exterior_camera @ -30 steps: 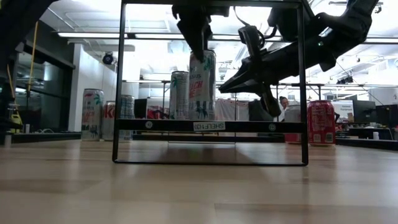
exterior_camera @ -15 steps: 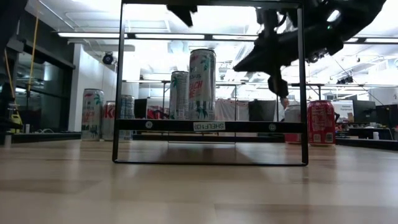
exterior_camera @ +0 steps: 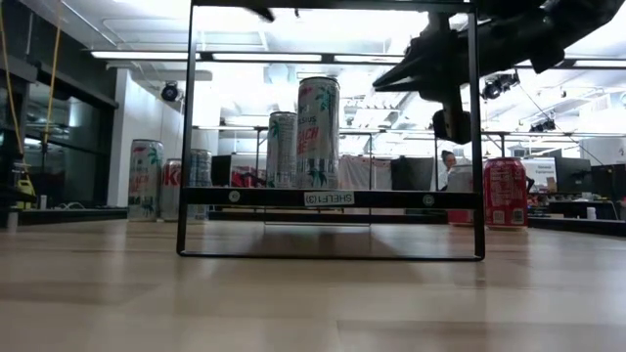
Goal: Place canned beverage on shelf
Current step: Put the bottom white-pink soda can on the shelf aligned with the other white-pink soda can
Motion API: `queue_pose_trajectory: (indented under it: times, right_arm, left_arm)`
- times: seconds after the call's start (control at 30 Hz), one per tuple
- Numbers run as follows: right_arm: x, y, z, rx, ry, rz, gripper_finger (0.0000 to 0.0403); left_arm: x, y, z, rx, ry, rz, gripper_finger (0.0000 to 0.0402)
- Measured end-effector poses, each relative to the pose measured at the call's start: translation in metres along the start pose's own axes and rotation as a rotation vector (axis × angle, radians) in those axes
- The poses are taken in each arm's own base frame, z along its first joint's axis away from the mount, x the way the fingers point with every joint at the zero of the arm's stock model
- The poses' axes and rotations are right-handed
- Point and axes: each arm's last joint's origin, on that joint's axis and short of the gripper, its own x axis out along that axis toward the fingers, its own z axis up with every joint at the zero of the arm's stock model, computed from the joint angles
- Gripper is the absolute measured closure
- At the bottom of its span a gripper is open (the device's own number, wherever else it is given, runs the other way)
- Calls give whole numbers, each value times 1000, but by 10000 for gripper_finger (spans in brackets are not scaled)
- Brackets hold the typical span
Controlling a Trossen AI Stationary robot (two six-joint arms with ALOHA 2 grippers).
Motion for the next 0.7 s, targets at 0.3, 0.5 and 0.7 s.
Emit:
queue_pose_trajectory:
  times: [0.3,0.5,0.7]
  right_arm:
    - [13,2,-13,211,-152,-85,403]
    - [62,25,-1,214,-178,-146,403]
    - [96,34,19,207,-199,-296,403]
  left_arm:
    - [-15,21,-88,-258,-251,-122,102]
    - [-48,43,-103,-176,-369,-78,102]
    - [-72,58,-108,-97,-451,-43,102]
